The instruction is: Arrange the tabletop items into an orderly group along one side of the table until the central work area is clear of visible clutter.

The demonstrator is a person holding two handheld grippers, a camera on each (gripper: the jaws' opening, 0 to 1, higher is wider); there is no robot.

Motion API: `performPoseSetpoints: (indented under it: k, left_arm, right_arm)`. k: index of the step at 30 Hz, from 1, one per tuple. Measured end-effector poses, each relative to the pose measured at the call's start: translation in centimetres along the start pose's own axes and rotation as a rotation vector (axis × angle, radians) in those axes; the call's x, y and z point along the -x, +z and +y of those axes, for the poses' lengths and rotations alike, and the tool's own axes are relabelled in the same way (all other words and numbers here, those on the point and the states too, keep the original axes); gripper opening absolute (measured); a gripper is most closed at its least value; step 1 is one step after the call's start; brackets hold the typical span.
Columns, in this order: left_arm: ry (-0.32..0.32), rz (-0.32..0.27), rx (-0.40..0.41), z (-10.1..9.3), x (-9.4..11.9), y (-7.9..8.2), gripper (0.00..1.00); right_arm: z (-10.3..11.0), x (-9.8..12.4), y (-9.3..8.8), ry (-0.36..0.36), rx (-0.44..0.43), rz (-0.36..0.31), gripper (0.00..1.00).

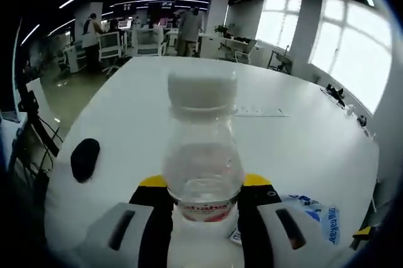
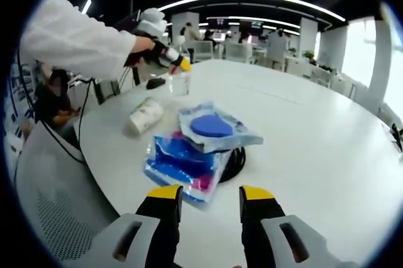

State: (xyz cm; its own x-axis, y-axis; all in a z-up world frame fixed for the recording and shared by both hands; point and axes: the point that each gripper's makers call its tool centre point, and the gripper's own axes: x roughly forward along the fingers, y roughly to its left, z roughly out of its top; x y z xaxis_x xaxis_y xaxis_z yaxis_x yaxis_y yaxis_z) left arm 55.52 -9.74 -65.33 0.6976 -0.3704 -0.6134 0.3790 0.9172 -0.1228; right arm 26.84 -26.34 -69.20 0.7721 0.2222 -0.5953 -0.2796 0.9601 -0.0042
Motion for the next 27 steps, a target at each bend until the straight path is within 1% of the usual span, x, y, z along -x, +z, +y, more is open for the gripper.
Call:
performPoseSetpoints:
  k: [5, 6, 7, 9, 13, 16, 21, 27]
  left_arm:
    - [0.015, -0.002, 0.011, 0.1, -0.2, 0.5, 0.39]
    - [0.017, -0.002, 0.008, 0.1, -0.3, 0.5, 0.39]
    - [0.026, 0.003, -0.019, 0.0, -0.3, 0.4, 0.39]
    - [0.035, 0.013, -0.031, 0.1, -0.4, 0.2, 0.39]
    - [0.057, 0.032, -0.009, 0.8, -0.6, -0.7, 0.39]
    - [0.066, 0.041, -0.010, 0.9, -0.6, -1.3, 0.39]
    - [0.086, 0.046, -0.014, 1.3, -0.5, -1.9, 0.39]
    - [0.097, 0.056, -0.010, 1.9, -0.4, -2.8, 0.39]
  right_arm:
    - [0.0, 0.0, 0.0, 0.000, 0.006, 0.002, 0.34]
    - [0.0, 0.0, 0.0, 0.001, 0.006, 0.002, 0.34]
    - [0.0, 0.0, 0.0, 0.001, 0.005, 0.002, 0.34]
    - [0.0, 0.0, 0.0, 0.002, 0.005, 0.001, 0.33]
    - [0.0, -0.1, -0.1, 0.001, 0.008, 0.004, 0.33]
    - [-0.1, -0.1, -0.1, -0.001, 0.002, 0.007, 0.33]
    - [0.0, -0.2, -0.2, 0.002, 0.006, 0.015, 0.32]
    - [0.2, -0.2, -0.4, 0.007, 0.015, 0.025, 0.31]
